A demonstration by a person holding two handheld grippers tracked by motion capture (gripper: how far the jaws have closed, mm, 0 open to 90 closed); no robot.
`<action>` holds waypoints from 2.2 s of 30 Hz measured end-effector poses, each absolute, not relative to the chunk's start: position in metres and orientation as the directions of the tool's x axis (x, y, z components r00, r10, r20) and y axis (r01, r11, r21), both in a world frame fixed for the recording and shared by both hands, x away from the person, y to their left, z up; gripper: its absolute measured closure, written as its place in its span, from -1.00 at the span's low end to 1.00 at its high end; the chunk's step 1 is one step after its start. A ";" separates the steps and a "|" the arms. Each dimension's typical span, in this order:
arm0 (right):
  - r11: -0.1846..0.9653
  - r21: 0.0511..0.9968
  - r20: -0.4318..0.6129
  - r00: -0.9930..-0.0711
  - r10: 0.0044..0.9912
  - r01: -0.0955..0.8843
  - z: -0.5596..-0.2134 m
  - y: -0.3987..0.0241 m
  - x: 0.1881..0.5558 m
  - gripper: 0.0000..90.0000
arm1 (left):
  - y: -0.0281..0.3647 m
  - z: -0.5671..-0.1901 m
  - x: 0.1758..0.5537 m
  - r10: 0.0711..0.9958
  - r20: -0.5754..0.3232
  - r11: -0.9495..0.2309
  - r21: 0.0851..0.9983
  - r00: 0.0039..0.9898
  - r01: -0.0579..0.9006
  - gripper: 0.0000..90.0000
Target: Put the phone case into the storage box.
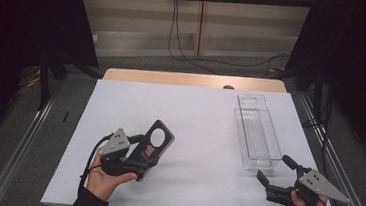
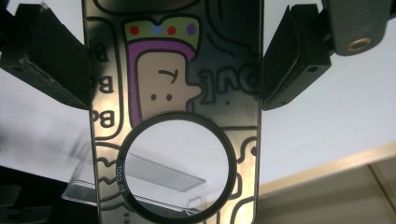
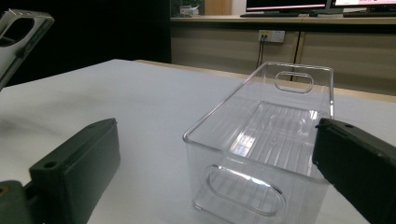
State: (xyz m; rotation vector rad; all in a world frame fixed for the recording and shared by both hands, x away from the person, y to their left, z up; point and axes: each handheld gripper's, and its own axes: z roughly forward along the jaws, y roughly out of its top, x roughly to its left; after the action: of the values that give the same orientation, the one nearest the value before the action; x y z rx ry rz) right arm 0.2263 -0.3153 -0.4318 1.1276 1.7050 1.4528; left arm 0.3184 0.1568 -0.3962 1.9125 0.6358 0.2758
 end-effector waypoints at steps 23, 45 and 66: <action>0.013 0.975 0.119 -0.573 0.811 0.222 -0.422 -0.292 0.251 -1.00 | 0.117 -0.392 0.337 0.368 -0.123 -0.297 0.924 0.922 0.242 -0.72; 0.067 0.984 0.081 -0.755 0.650 0.163 -0.406 -0.254 0.257 -1.00 | 0.106 -0.393 0.320 0.275 -0.093 -0.295 0.939 0.957 0.176 -0.72; 0.114 0.977 0.098 -0.858 0.505 0.178 -0.399 -0.227 0.269 -1.00 | 0.100 -0.392 0.313 0.196 -0.094 -0.314 0.937 0.976 0.153 -0.73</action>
State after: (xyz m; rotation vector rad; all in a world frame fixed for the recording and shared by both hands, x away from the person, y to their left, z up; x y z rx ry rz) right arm 0.2685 -0.2273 -0.3989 0.6753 2.1338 1.8109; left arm 0.3130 0.0998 -0.3918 1.8975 0.2519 0.0432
